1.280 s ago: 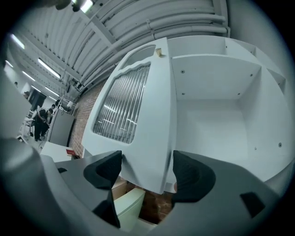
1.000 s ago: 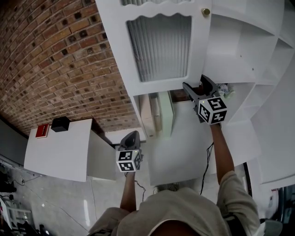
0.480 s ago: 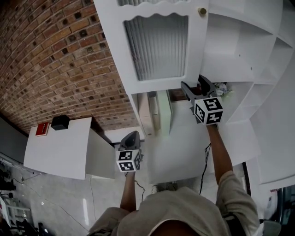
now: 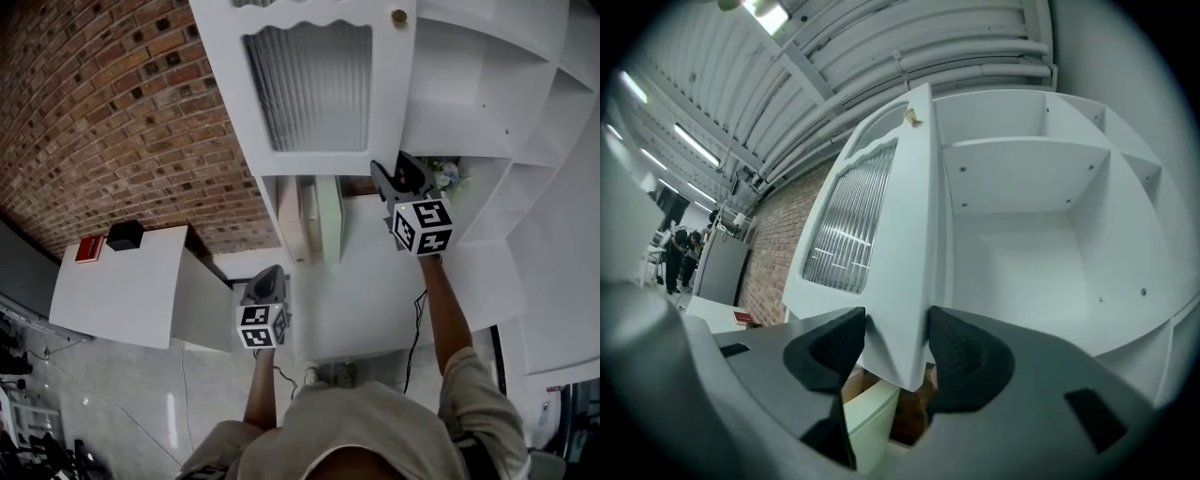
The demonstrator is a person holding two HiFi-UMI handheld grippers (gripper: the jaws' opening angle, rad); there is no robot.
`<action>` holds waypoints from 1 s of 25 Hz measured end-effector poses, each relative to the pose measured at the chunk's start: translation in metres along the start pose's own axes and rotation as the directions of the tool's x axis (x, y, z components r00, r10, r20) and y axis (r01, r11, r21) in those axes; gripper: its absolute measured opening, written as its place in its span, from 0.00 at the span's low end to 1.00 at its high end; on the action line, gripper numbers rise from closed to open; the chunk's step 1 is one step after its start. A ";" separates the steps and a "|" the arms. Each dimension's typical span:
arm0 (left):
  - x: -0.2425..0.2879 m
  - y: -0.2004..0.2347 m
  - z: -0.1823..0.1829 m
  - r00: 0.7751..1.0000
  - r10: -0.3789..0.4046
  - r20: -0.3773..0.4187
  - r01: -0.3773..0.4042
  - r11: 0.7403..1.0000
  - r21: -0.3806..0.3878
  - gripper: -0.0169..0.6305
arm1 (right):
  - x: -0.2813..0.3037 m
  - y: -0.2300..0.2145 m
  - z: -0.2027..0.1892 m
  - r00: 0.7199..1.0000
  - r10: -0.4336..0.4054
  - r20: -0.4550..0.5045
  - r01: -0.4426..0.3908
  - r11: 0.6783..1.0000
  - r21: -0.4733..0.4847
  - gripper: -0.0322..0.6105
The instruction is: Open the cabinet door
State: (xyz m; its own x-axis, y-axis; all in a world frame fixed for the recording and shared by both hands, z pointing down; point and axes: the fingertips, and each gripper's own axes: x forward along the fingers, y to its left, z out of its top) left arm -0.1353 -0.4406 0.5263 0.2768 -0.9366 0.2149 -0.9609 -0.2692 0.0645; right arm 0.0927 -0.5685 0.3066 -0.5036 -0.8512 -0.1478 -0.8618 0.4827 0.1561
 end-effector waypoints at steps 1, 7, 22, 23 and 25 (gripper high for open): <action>-0.003 -0.001 -0.003 1.000 0.006 -0.003 -0.006 1.000 -0.001 0.07 | -0.003 0.001 0.000 1.000 0.003 0.002 -0.003 1.000 0.001 0.40; -0.019 -0.007 -0.005 1.000 0.013 0.007 -0.013 1.000 0.005 0.07 | -0.022 0.009 0.005 1.000 0.013 0.010 -0.013 1.000 0.000 0.35; -0.081 0.020 -0.016 1.000 -0.015 0.015 0.014 1.000 0.014 0.07 | -0.067 0.045 0.018 0.995 -0.100 0.026 0.100 0.995 0.014 0.30; -0.087 0.023 -0.018 1.000 -0.019 0.014 0.019 1.000 0.015 0.07 | -0.070 0.049 0.019 0.994 -0.109 0.026 0.109 0.994 0.015 0.29; -0.099 0.026 -0.022 1.000 -0.028 0.010 0.028 1.000 0.014 0.07 | -0.078 0.057 0.021 0.992 -0.122 0.025 0.121 0.992 0.022 0.28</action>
State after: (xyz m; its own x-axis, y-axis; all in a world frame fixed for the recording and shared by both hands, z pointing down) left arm -0.1877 -0.3496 0.5285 0.3038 -0.9309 0.2028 -0.9527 -0.2984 0.0572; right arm 0.0813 -0.4700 0.3065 -0.3962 -0.8984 -0.1897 -0.9176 0.3802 0.1158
